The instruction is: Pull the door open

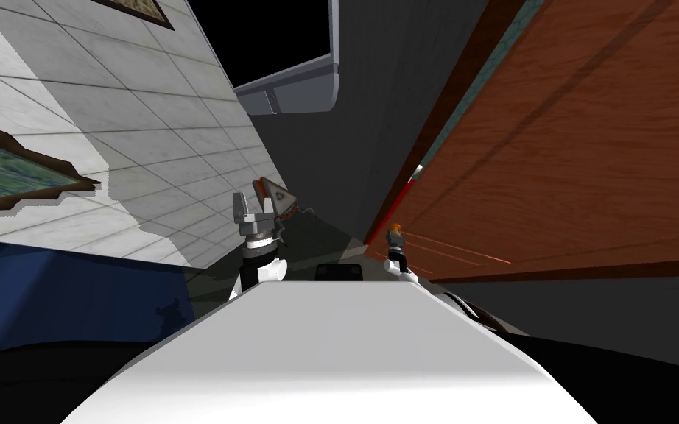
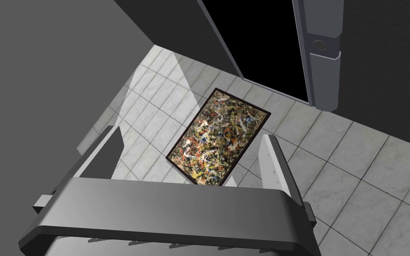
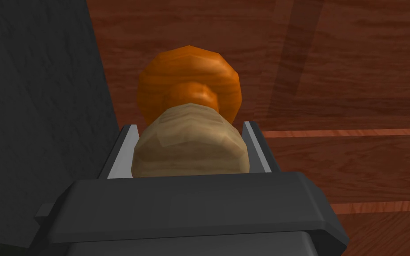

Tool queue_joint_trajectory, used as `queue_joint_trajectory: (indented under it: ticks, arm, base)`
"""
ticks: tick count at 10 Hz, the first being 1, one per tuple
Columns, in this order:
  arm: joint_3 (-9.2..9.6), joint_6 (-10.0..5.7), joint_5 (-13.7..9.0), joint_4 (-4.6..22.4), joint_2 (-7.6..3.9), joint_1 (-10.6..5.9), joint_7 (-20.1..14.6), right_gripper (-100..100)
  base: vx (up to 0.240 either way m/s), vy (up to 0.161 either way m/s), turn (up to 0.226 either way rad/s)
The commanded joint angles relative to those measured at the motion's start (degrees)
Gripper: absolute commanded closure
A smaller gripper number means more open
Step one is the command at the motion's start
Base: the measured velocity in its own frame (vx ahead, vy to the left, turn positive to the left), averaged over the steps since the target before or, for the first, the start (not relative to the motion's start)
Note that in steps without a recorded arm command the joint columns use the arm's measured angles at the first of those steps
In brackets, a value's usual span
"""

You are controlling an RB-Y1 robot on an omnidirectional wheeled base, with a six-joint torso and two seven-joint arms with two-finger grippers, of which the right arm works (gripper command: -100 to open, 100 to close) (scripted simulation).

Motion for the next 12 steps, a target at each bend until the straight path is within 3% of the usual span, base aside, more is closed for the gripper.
queue_joint_trajectory:
  ticks: [1,4,9,10,11,12]
  arm:
    - [1.06,-0.24,0.3,-0.4,-0.66,0.39,-1.1,100]
    - [2.72,-0.61,0.9,-0.9,-1.69,1.01,-2.9,100]
    - [7.03,-1.58,2.2,-2.4,-4.36,2.62,-7.5,100]
    - [6.52,-1.30,2.0,-2.3,-4.14,2.60,-6.9,100]
    - [8.15,-1.94,2.7,-2.7,-5.00,3.37,-8.4,100]
    - [8.46,-2.11,2.9,-2.8,-5.23,3.50,-8.7,100]
  base:
    - [-0.097,-0.015,0.086]
    - [-0.182,-0.004,0.082]
    - [-0.238,-0.031,0.105]
    - [-0.107,-0.009,0.026]
    - [-0.169,-0.044,0.102]
    - [-0.233,-0.031,0.094]
